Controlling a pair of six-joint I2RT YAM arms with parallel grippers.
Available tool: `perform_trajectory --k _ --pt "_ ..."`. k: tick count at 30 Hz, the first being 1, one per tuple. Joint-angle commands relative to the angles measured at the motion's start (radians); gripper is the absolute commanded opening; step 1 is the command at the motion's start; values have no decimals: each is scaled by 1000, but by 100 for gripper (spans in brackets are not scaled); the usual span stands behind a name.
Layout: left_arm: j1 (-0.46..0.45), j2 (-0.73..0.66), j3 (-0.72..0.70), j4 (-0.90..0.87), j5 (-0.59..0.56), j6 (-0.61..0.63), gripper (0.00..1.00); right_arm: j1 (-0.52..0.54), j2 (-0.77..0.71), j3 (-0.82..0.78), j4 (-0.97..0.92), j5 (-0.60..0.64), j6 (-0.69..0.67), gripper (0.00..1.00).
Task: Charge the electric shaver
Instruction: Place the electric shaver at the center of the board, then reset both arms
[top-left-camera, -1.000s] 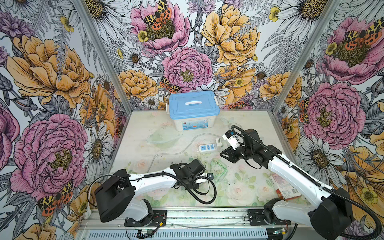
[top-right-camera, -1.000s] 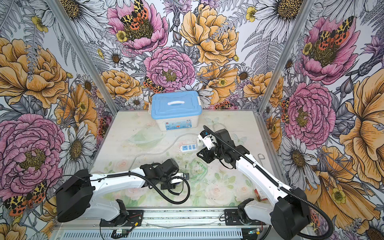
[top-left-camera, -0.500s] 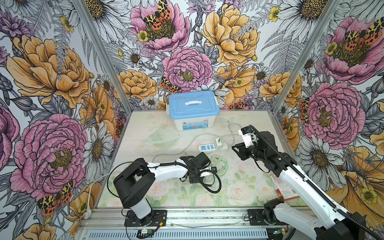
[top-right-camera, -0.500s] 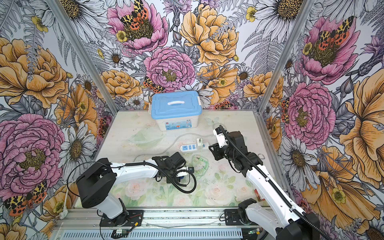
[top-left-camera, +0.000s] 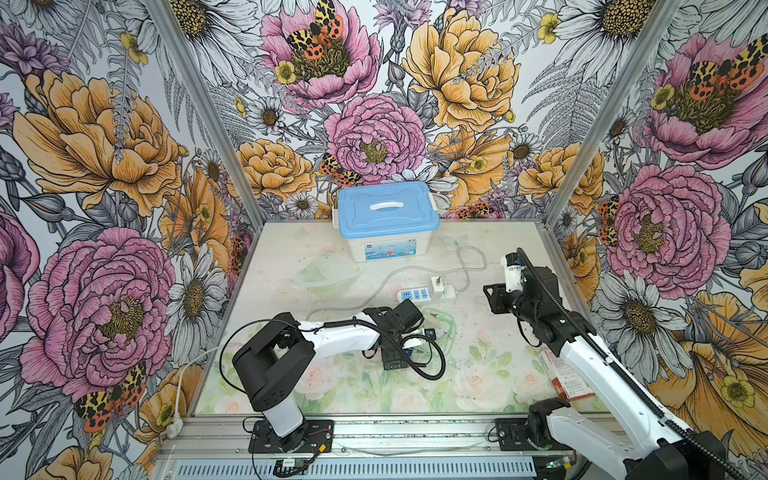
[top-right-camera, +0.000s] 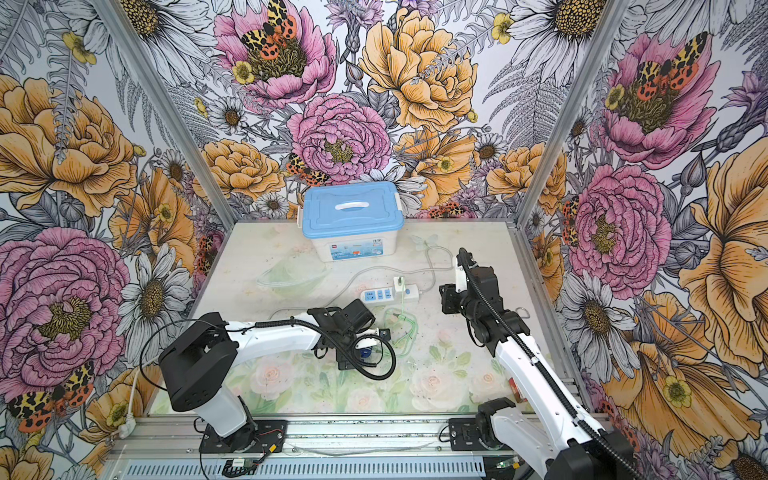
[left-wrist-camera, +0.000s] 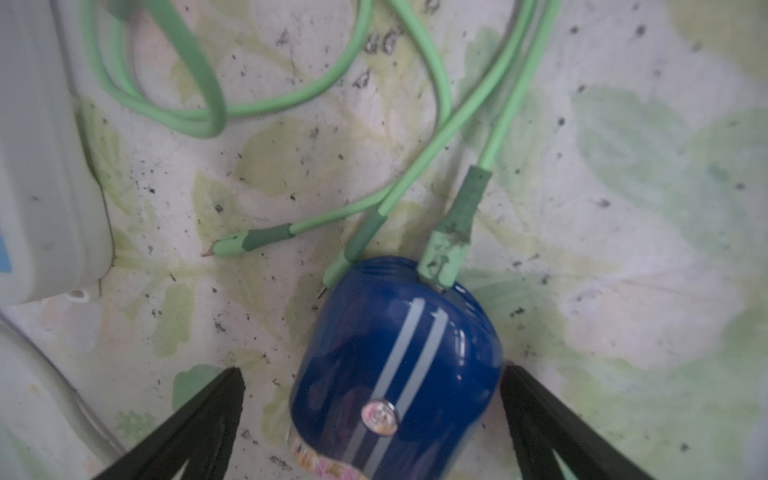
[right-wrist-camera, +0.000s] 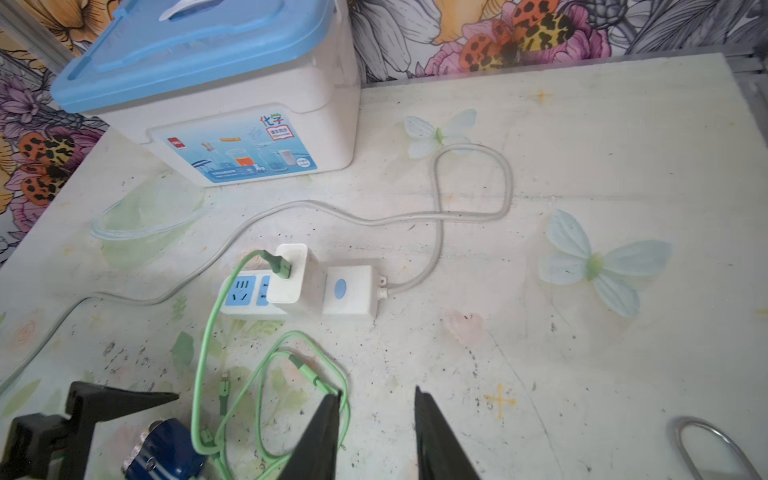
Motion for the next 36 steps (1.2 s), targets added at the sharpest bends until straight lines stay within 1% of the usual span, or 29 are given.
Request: perform_trajectory --k 1,2,3,4,5,6,7,8,9,10,12,14,15,16,18,20,21,22,23,25,26,27,28,29,30,32,34,35,36 --pt "52 -134 -48 11 81 -33 99 -16 8 -40 124 119 15 38" --pt "68 -183 -60 37 90 -49 99 -18 18 -43 136 143 12 41" --pt "88 -241 -81 76 90 -72 99 -24 38 -45 148 168 12 50" --pt "111 -296 -103 111 97 -95 99 -30 65 -40 158 184 16 64" --pt "136 -352 -131 161 89 -122 99 -32 90 -34 165 197 15 86" --pt "173 -414 -175 236 78 -159 99 -34 114 -32 179 216 10 99" --pt "214 -471 -217 312 62 -203 99 -33 137 -32 197 241 5 100" --pt "241 -514 -257 383 8 -247 99 -34 151 -34 216 272 1 100" --pt "267 -553 -287 457 -76 -302 99 -34 164 -41 237 324 0 100" --pt "300 -579 -294 491 -121 -344 99 -35 173 -50 256 377 -2 100" --pt "360 -611 -300 544 -279 -446 99 -38 175 -81 323 448 -27 100" --pt "444 -643 -324 587 -349 -545 99 -43 165 -129 418 507 -57 100" --pt "488 -663 -361 644 -403 -607 99 -45 163 -158 479 539 -74 100" --pt "527 -681 -397 705 -433 -647 99 -50 164 -185 531 560 -91 100" --pt "596 -707 -501 856 -501 -699 99 -57 175 -235 632 597 -130 100" --pt "637 -696 -569 974 -536 -685 99 -70 195 -267 700 600 -146 100" --pt "658 -668 -593 1024 -574 -687 99 -79 207 -281 730 595 -141 100" --pt "675 -642 -607 1055 -580 -691 99 -84 220 -288 745 587 -135 100" --pt "695 -605 -626 1111 -549 -670 99 -88 236 -298 777 579 -127 100" --pt "713 -521 -669 1258 -541 -654 99 -88 266 -341 896 564 -129 100" --pt "734 -466 -693 1361 -498 -654 99 -88 288 -376 993 562 -133 100" --pt "760 -408 -707 1455 -439 -651 99 -87 303 -390 1049 569 -145 100" --pt "767 -363 -706 1521 -428 -639 99 -90 311 -393 1080 551 -158 99" --pt "770 -325 -701 1571 -399 -595 99 -92 330 -392 1102 547 -185 100" --pt "791 -286 -685 1596 -352 -581 99 -92 345 -381 1106 552 -199 100" --pt "855 -200 -640 1574 -251 -621 99 -95 377 -374 1153 542 -234 100" --pt "886 -97 -635 1661 -210 -645 99 -103 434 -383 1250 548 -258 100" --pt "888 -80 -633 1687 -194 -636 99 -106 460 -371 1240 542 -245 100" --pt "888 -113 -619 1600 -181 -643 99 -110 496 -369 1283 540 -254 100"
